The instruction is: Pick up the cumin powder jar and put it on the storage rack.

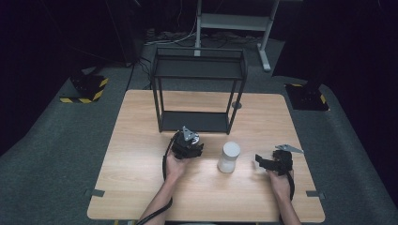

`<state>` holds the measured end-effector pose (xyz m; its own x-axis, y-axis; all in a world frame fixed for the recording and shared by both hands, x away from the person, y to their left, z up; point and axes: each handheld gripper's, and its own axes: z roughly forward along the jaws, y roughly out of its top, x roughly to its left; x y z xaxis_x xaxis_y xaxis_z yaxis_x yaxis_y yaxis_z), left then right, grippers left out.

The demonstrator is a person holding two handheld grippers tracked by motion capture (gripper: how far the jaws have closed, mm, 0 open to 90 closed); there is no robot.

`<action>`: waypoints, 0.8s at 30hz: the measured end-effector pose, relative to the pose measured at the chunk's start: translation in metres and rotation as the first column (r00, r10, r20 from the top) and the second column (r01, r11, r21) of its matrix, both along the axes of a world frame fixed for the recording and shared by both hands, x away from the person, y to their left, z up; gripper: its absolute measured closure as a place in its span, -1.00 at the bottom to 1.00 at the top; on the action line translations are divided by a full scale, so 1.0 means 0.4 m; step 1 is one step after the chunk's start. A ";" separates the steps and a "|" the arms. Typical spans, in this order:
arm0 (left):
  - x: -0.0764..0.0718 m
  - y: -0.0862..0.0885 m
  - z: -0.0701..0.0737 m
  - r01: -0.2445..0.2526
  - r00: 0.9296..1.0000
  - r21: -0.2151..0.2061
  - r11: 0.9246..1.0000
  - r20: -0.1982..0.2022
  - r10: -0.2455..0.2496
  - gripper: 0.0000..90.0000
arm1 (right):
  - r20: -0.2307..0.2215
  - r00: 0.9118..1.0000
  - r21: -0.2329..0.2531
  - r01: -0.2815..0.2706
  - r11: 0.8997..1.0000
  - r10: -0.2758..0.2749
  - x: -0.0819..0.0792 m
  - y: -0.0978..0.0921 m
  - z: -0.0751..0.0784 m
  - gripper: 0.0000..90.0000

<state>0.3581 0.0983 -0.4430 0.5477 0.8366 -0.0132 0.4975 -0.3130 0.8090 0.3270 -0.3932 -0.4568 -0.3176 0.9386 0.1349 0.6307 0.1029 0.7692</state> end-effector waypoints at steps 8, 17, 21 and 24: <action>0.013 0.012 0.033 0.041 0.999 0.002 0.999 -0.021 -0.041 -0.31 | 0.000 1.000 -0.015 -0.002 1.000 0.002 0.000 0.006 0.002 -0.78; 0.022 0.022 0.099 0.104 0.994 0.015 0.994 -0.018 -0.104 -0.31 | -0.002 1.000 -0.017 -0.001 1.000 0.001 0.000 0.008 0.003 -0.78; 0.034 0.025 0.143 0.150 0.989 0.017 0.989 -0.018 -0.150 -0.31 | -0.002 1.000 -0.018 -0.001 1.000 0.001 0.000 0.009 0.003 -0.78; 0.043 0.025 0.171 0.175 0.984 0.018 0.984 -0.020 -0.175 -0.31 | -0.001 1.000 -0.014 -0.002 1.000 0.002 0.000 0.006 0.002 -0.78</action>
